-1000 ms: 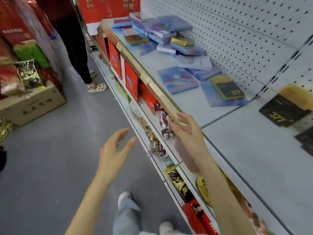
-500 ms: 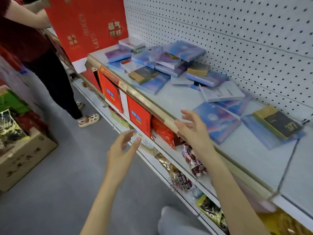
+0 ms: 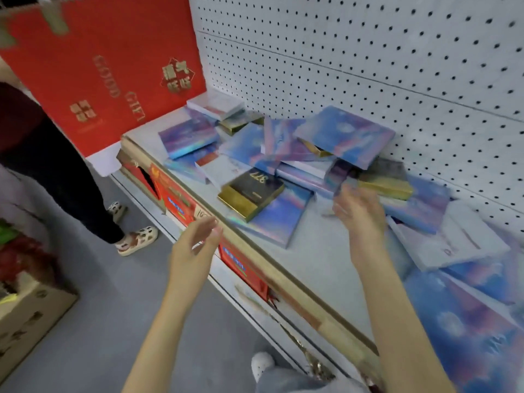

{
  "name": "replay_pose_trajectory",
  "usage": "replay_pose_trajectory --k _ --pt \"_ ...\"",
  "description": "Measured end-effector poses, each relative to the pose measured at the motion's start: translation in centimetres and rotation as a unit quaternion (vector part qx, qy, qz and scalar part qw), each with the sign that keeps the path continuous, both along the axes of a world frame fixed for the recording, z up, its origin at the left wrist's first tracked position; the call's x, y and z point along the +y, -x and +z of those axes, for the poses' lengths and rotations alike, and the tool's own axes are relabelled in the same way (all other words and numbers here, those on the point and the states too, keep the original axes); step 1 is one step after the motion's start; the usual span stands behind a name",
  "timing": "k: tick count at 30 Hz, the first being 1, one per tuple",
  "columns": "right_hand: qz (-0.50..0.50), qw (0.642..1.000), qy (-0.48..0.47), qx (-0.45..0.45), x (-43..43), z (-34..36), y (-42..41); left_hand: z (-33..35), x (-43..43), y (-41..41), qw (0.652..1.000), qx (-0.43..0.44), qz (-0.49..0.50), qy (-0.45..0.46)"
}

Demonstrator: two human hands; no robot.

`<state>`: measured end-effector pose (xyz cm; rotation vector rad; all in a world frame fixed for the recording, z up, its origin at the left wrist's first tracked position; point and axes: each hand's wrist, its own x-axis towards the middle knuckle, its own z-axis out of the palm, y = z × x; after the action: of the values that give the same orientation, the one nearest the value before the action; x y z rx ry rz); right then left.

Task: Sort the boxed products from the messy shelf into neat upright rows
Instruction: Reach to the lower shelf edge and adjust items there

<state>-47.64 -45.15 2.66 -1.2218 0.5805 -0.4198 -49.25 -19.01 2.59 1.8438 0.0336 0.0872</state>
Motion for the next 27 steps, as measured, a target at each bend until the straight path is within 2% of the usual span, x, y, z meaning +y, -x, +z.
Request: replay_pose_trajectory --k 6,13,16,20,22,24,27 --pt "-0.072 0.989 -0.127 0.030 -2.2 1.1 -7.4 0.6 -2.0 -8.4 0.998 0.018 -0.051 0.027" --pt "-0.245 0.954 -0.171 -0.027 -2.0 0.6 -10.7 0.0 -4.8 -17.5 0.982 0.028 -0.186 -0.018" --pt "-0.235 0.957 -0.160 -0.052 -1.6 0.9 -9.7 -0.3 -5.7 -20.9 0.967 0.036 -0.251 -0.028" --pt "-0.215 0.973 -0.055 -0.056 -0.8 2.3 -8.2 0.5 -6.6 -24.9 0.949 0.008 -0.315 -0.032" --pt "-0.174 0.981 -0.041 -0.072 0.4 2.9 -8.6 1.5 -6.6 -26.5 0.944 0.030 -0.327 0.032" --pt "-0.136 0.989 -0.034 -0.053 2.0 3.3 -9.9 2.4 -6.3 -28.0 0.932 0.089 -0.330 0.121" --pt "-0.109 0.993 -0.050 -0.017 4.7 3.3 -12.4 3.1 -4.6 -29.9 0.894 0.189 -0.366 0.177"
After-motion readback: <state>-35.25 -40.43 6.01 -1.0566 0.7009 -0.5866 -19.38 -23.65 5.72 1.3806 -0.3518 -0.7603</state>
